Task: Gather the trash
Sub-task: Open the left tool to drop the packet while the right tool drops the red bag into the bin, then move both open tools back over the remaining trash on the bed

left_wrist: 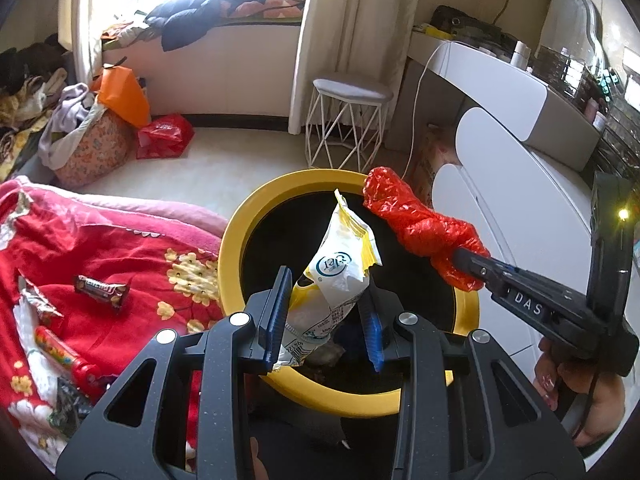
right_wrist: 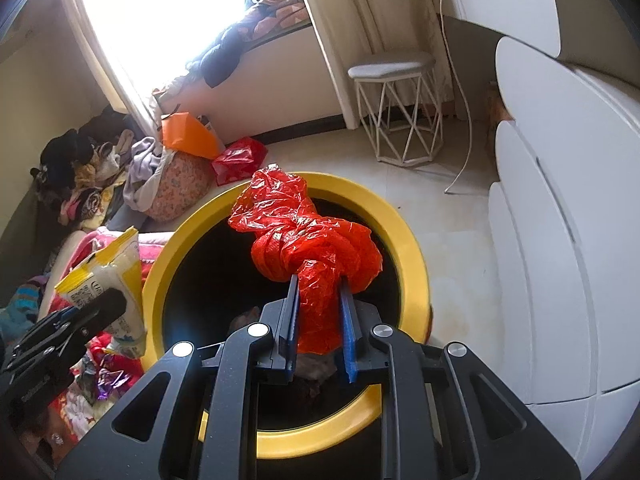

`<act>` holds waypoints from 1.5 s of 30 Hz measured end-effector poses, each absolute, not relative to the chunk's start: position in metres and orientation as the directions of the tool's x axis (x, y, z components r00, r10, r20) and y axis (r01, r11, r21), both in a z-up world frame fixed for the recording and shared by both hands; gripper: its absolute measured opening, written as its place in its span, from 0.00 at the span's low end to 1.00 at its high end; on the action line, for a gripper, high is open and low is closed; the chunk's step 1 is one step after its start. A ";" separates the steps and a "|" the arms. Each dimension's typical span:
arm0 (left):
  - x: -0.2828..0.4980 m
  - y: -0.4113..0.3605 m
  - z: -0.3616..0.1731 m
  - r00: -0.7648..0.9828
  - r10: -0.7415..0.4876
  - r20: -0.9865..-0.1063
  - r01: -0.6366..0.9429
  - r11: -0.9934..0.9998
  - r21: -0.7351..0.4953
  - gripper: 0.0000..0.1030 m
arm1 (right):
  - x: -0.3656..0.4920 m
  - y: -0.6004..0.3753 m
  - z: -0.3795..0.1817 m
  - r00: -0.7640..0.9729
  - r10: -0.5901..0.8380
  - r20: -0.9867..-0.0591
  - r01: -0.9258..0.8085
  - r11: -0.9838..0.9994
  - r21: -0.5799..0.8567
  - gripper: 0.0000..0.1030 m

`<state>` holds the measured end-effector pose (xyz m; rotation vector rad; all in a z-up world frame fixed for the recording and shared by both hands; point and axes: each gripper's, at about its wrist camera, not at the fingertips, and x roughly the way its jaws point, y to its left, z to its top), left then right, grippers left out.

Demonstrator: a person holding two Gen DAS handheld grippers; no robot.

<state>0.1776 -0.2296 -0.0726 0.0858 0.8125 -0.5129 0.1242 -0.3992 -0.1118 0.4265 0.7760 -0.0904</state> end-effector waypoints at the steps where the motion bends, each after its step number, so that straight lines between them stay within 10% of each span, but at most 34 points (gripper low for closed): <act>1: 0.178 -0.230 -0.072 0.573 -0.405 -0.712 0.469 0.875 -0.121 0.26 | 0.126 -0.399 -0.112 0.713 0.081 -0.696 0.227 0.913 0.339 0.18; 6: 0.180 -0.226 -0.075 0.581 -0.387 -0.716 0.448 0.886 -0.115 0.35 | 0.127 -0.394 -0.117 0.706 0.109 -0.700 0.212 0.910 0.356 0.43; 17: 0.163 -0.191 -0.053 0.649 -0.379 -0.660 0.386 0.911 -0.143 0.90 | 0.120 -0.388 -0.108 0.736 0.073 -0.673 0.218 0.916 0.338 0.60; 45: 0.106 -0.057 -0.015 0.819 -0.220 -0.531 0.147 0.973 -0.177 0.90 | 0.096 -0.273 -0.060 0.791 0.198 -0.579 -0.056 0.965 0.254 0.75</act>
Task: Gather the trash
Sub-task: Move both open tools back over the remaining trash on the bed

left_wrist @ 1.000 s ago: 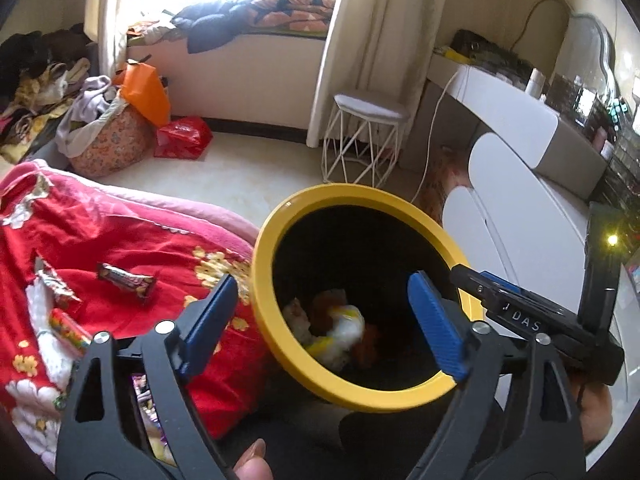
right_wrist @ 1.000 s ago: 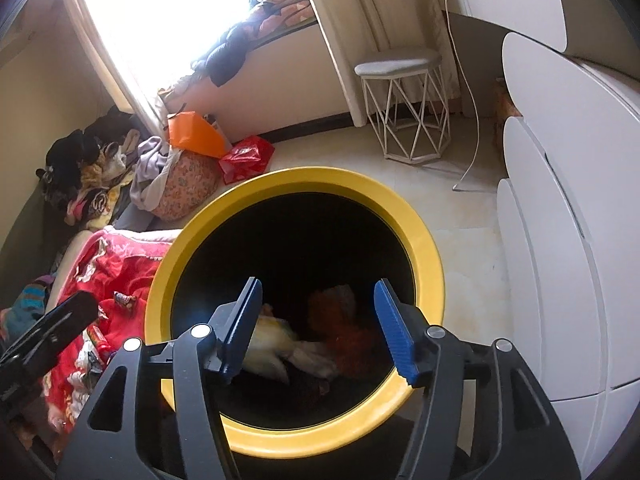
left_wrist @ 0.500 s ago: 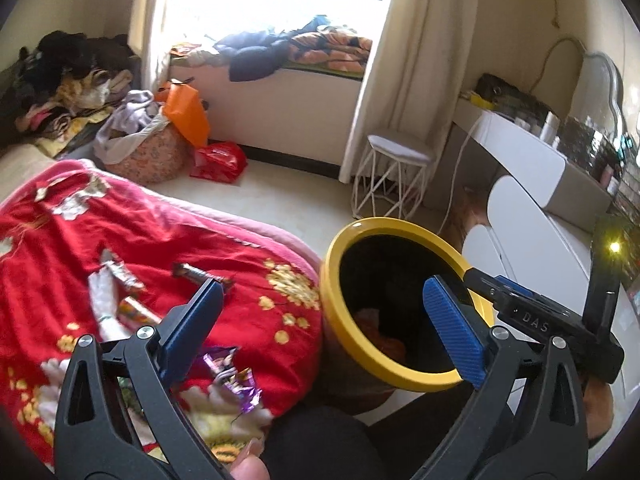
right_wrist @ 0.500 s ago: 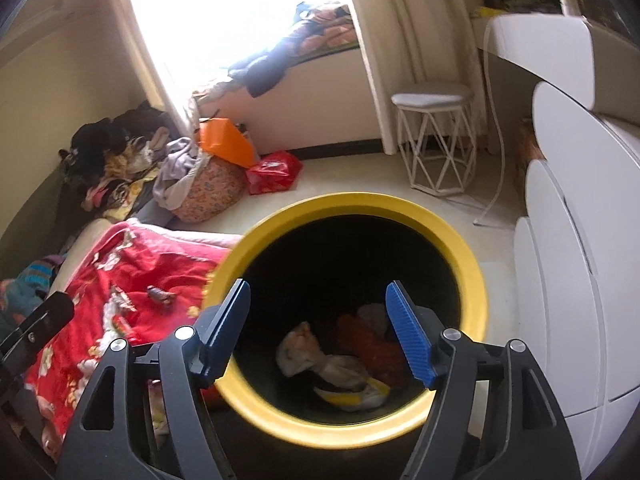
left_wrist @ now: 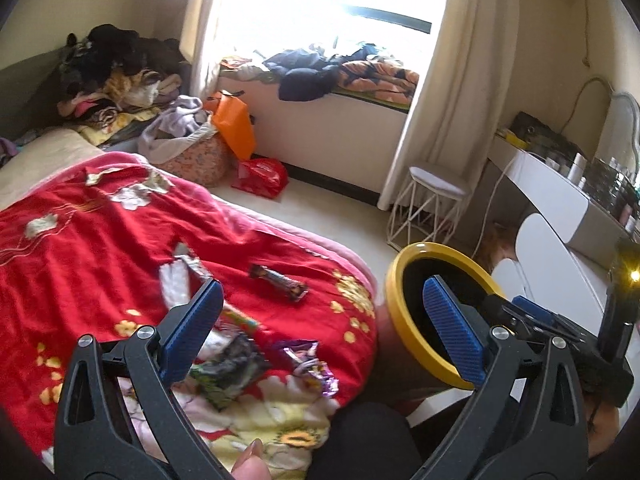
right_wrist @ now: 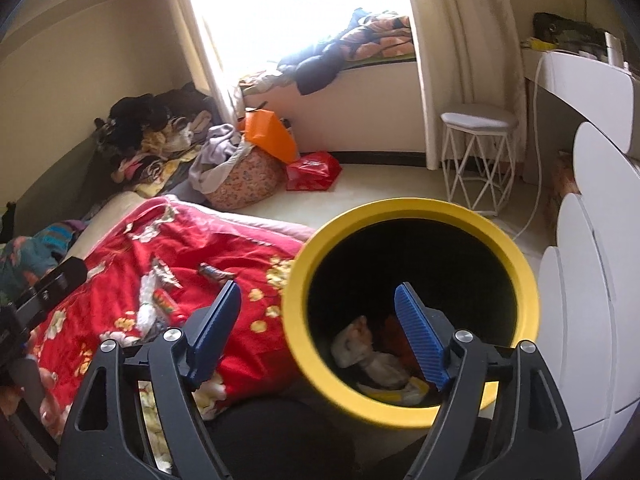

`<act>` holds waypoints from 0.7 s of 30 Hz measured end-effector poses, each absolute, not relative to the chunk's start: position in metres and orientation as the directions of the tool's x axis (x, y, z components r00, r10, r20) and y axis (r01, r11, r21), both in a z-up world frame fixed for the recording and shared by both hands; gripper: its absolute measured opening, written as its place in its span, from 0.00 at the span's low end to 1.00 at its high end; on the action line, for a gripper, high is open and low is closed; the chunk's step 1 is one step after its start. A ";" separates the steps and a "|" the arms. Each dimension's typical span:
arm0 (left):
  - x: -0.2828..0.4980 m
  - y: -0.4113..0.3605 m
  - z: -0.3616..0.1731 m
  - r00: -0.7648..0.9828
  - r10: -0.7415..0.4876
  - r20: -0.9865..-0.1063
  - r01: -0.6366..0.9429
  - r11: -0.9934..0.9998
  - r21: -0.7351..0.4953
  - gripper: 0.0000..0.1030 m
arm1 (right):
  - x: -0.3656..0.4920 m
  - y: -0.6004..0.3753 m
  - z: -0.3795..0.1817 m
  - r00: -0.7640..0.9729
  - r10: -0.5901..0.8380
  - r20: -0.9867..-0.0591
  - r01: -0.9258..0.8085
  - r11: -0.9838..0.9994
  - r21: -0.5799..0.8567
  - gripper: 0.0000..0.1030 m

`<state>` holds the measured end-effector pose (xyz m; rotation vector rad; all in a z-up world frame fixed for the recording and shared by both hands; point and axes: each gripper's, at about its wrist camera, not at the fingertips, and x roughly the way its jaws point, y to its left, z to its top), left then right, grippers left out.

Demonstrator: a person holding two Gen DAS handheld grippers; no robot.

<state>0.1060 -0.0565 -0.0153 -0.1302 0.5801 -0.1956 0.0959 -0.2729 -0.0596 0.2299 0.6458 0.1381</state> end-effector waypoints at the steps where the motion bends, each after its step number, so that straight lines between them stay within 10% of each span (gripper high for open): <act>1: 0.106 -0.053 -0.016 0.819 -0.216 -0.532 0.140 0.974 -0.180 0.90 | 0.095 -0.268 -0.059 0.789 0.205 -0.580 -0.067 0.966 0.250 0.76; 21: 0.088 0.037 -0.010 0.853 -0.093 -0.514 -0.008 0.982 -0.190 0.90 | 0.082 -0.172 -0.059 0.734 0.326 -0.596 -0.266 0.945 0.191 0.77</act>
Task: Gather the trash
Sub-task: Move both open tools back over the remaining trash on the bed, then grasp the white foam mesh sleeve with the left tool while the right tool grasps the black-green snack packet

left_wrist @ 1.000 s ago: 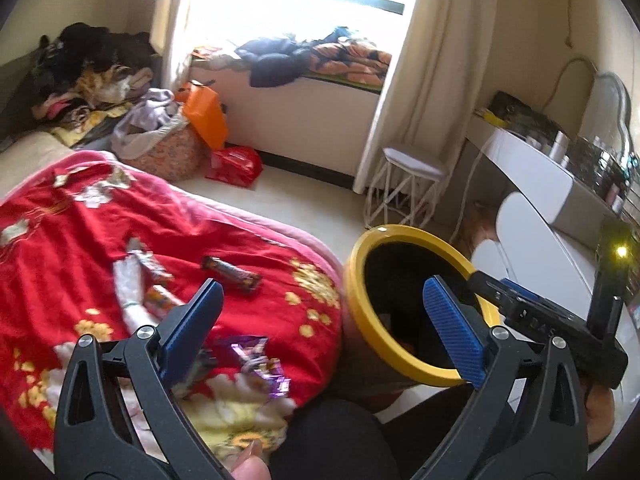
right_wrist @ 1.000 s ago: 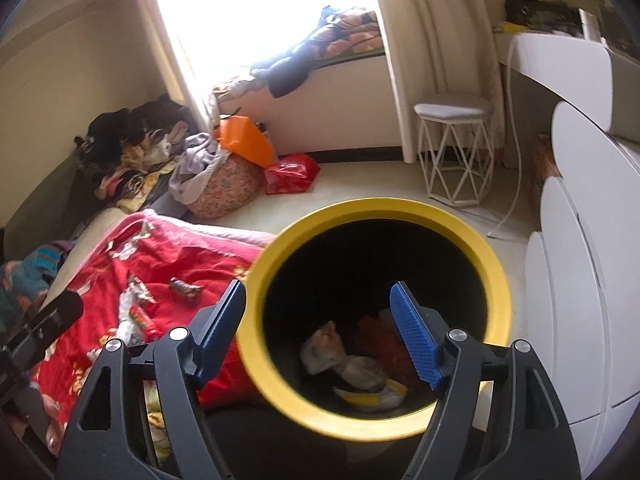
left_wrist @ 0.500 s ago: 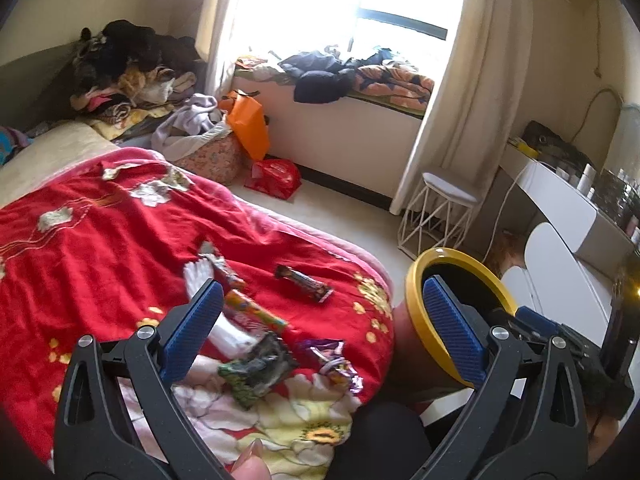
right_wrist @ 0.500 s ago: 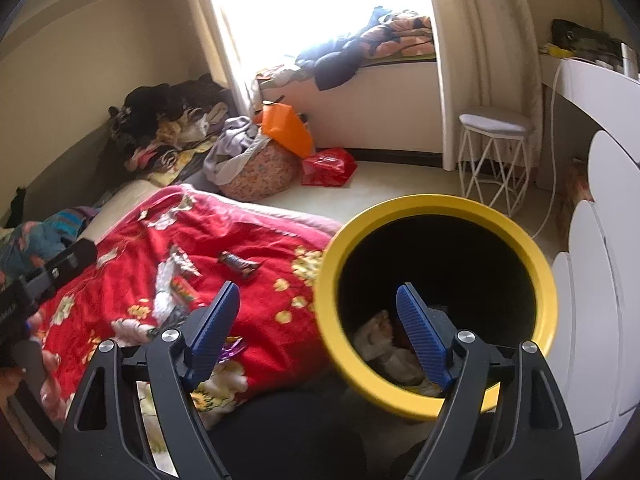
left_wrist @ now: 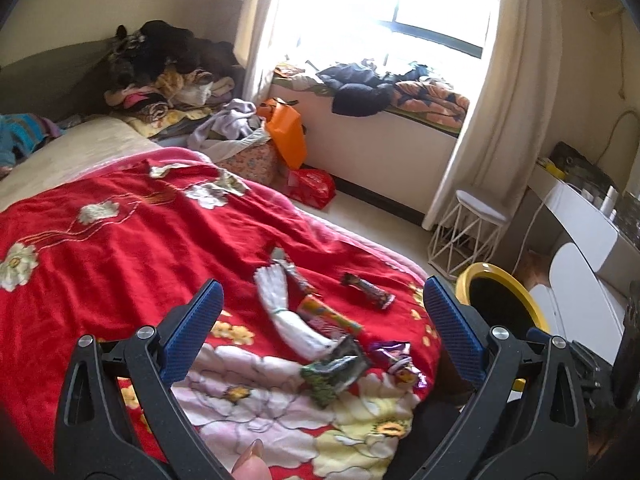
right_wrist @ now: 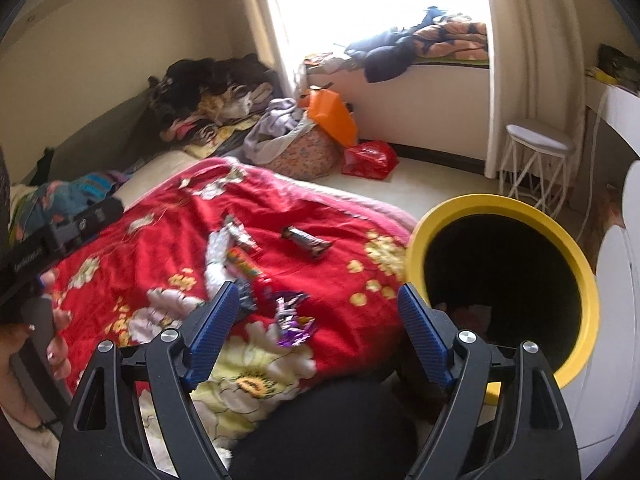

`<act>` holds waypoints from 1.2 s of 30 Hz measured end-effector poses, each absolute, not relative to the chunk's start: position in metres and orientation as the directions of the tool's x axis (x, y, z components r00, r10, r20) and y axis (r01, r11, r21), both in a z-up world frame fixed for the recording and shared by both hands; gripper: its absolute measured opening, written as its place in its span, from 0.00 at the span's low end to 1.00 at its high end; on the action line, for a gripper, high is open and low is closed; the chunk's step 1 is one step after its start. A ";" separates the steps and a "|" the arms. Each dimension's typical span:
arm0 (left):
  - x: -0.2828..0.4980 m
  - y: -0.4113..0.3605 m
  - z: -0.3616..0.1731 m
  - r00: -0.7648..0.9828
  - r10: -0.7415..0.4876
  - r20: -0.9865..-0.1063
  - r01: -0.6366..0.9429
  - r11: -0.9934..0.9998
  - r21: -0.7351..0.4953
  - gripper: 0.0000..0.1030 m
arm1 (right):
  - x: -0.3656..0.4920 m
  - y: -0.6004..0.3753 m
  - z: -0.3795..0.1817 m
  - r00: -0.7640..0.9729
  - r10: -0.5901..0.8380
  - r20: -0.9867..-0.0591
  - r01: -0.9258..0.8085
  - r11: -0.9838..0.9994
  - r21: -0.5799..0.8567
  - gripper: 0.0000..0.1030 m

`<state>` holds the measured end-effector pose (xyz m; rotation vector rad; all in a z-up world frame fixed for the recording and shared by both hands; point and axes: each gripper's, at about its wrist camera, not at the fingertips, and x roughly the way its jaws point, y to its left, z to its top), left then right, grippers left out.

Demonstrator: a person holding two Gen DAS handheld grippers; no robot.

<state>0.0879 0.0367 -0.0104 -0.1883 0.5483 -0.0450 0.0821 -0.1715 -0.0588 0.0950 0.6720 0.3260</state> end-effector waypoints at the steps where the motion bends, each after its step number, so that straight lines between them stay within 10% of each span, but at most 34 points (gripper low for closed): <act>1: 0.088 0.042 -0.011 0.853 -0.086 -0.514 -0.019 0.981 -0.195 0.90 | 0.082 -0.167 -0.059 0.730 0.333 -0.597 -0.277 0.942 0.188 0.77; 36: 0.118 0.113 -0.071 0.741 -0.074 -0.667 -0.144 0.953 -0.266 0.80 | 0.119 -0.074 -0.121 0.573 0.393 -0.719 -0.384 0.904 0.188 0.67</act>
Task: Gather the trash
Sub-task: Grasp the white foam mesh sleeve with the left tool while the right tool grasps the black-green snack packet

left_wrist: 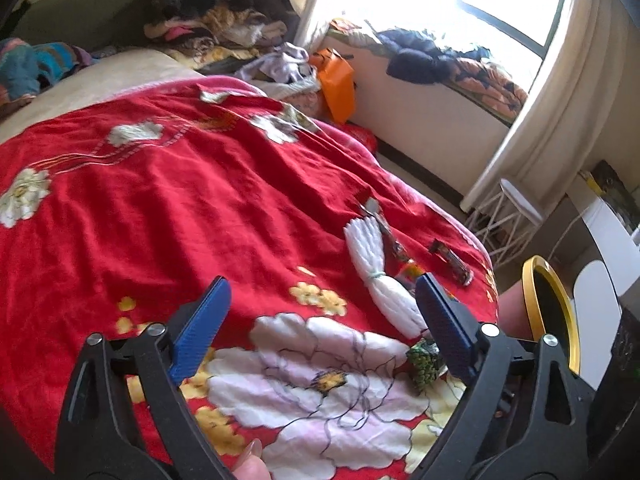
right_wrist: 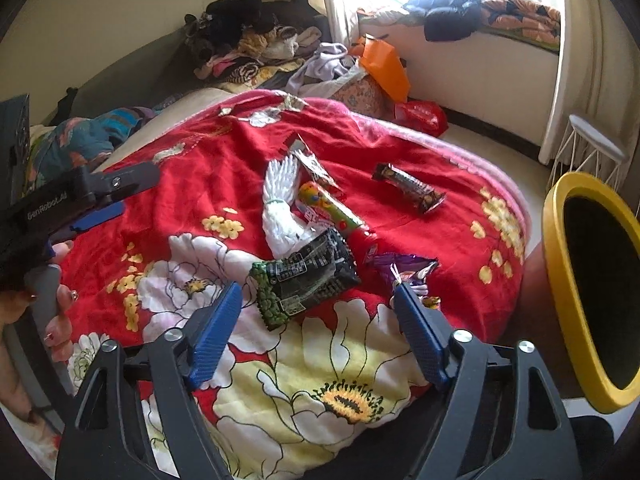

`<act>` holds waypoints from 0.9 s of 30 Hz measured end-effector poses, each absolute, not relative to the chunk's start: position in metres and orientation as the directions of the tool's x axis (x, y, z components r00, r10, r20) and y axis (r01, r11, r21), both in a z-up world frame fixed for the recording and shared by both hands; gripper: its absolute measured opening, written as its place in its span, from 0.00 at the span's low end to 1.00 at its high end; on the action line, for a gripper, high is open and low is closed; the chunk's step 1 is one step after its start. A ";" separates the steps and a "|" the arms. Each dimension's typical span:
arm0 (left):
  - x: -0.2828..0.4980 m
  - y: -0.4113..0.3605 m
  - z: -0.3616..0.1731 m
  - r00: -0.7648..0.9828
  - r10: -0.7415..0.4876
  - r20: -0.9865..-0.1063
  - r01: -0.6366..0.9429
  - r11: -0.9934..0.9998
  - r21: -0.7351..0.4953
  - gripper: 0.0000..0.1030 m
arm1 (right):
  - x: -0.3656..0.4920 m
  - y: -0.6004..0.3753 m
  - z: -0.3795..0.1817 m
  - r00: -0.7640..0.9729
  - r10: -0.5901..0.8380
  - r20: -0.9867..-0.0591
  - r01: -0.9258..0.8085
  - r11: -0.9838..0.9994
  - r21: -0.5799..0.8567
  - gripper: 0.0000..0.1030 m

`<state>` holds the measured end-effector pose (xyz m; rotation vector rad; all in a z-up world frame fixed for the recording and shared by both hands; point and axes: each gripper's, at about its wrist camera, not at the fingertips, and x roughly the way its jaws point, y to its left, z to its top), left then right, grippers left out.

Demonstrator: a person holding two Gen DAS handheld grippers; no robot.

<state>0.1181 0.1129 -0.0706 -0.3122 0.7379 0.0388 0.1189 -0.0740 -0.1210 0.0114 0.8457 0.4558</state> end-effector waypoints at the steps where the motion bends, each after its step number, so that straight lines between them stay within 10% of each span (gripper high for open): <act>1: 0.125 0.109 -0.073 0.734 -0.088 -0.674 -0.131 0.955 -0.267 0.79 | 0.121 -0.074 -0.123 0.569 0.394 -0.721 -0.383 0.904 0.191 0.66; 27: 0.198 0.086 -0.149 0.550 -0.329 -0.768 -0.100 0.886 -0.452 0.17 | 0.136 -0.069 -0.141 0.491 0.457 -0.742 -0.419 0.870 0.259 0.04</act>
